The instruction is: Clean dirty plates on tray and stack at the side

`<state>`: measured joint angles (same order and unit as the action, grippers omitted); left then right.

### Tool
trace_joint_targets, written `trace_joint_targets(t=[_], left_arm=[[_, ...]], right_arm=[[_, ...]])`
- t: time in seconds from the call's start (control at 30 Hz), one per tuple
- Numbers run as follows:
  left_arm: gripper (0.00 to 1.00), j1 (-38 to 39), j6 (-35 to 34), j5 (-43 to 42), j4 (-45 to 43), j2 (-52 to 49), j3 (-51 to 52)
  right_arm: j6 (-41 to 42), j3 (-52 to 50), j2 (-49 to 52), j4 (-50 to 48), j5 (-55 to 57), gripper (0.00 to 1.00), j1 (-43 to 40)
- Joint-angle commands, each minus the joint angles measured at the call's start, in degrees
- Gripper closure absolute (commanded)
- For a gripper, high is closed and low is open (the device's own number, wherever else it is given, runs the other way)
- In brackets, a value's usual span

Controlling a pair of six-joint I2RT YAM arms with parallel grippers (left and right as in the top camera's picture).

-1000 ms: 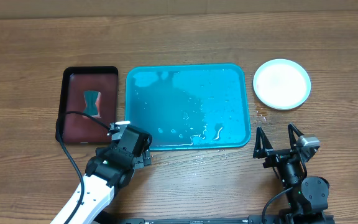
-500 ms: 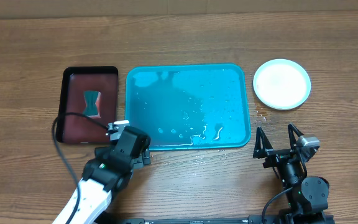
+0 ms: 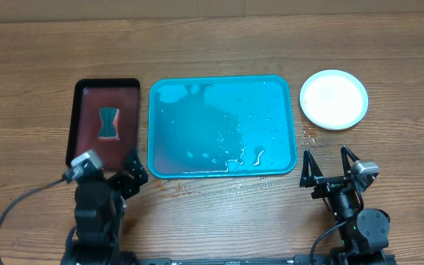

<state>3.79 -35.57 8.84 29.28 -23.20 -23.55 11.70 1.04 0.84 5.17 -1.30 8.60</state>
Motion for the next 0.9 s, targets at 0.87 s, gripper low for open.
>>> trace_joint_targets(t=[0.87], left_arm=[[0.0,-5.7,22.4,-4.0,-25.2,23.0,23.3]], right_arm=[[-1.1,-0.6,-0.7,-0.5,-0.2,0.0,-0.4]])
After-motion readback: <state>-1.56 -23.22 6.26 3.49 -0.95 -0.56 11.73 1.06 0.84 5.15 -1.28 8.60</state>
